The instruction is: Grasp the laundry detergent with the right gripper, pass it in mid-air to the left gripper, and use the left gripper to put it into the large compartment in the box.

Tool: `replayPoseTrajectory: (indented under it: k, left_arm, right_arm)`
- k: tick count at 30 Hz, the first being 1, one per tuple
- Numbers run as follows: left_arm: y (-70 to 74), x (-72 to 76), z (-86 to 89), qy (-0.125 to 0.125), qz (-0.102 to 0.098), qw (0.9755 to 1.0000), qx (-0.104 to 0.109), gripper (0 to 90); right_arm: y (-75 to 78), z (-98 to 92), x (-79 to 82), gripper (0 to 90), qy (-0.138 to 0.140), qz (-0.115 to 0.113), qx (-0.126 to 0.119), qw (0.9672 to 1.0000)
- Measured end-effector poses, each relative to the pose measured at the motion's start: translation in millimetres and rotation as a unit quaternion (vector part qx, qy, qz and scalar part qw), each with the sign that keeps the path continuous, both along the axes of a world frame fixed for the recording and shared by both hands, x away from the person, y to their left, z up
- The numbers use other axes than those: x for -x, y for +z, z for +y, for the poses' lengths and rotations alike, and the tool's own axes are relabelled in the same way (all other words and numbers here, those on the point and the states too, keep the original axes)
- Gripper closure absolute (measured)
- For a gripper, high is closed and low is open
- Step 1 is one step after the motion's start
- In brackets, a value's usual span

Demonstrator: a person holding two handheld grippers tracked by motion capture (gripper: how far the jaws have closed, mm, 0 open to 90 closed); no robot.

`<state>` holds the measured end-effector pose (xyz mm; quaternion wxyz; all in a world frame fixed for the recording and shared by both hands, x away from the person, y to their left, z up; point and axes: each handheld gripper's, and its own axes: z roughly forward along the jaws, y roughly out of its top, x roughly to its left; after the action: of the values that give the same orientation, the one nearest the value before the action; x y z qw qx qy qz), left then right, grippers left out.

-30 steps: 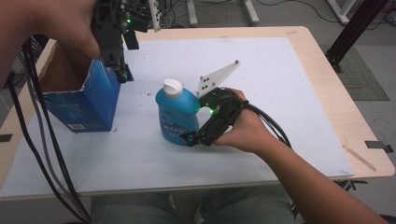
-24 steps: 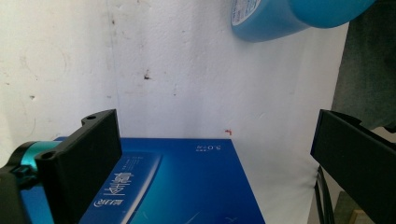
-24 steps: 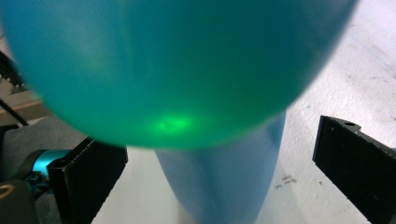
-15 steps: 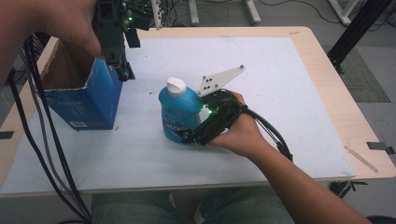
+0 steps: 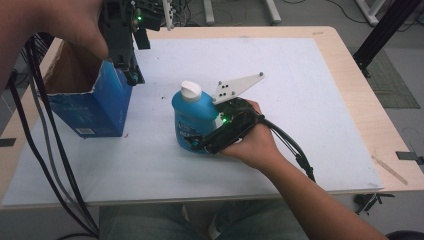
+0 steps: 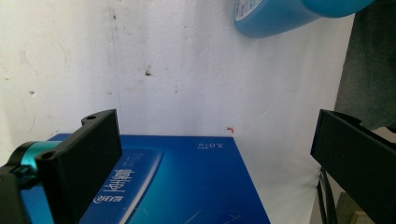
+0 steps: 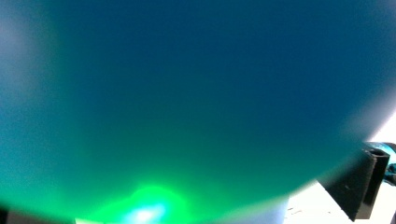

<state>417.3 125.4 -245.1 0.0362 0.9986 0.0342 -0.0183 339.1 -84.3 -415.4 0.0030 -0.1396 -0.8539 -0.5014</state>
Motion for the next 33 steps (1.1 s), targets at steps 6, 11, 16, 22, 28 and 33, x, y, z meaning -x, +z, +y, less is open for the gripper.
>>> replayPoseTrajectory:
  k: [6,11,16,22,28,33]
  left_arm:
    - [-1.1,0.5,-0.2,0.000,0.001,1.0000,-0.002,1.8]
    - [-0.8,0.5,-0.1,-0.001,0.000,1.0000,-0.004,1.8]
    - [-1.0,2.1,-0.7,0.002,0.001,1.0000,-0.002,1.8]
    - [-1.0,2.2,-1.9,-0.002,0.001,1.0000,-0.005,1.8]
    - [-1.3,1.9,-2.7,-0.003,0.001,1.0000,-0.006,1.8]
    - [-1.5,1.7,-2.9,-0.003,0.002,1.0000,-0.003,1.8]
  right_arm:
    - [-2.9,0.2,0.2,15.7,-0.003,0.000,-0.001,1.0000]
    - [-3.9,0.5,0.8,17.2,-0.008,-0.002,-0.007,0.9999]
    - [-5.6,0.4,1.8,21.1,-0.011,-0.002,-0.018,0.9998]
    - [-8.0,-0.7,2.6,24.6,-0.010,-0.007,-0.026,0.9996]
    - [-8.9,-0.5,2.2,25.4,-0.013,-0.011,-0.029,0.9994]
    - [-9.6,-0.1,2.2,26.2,-0.013,-0.010,-0.032,0.9994]
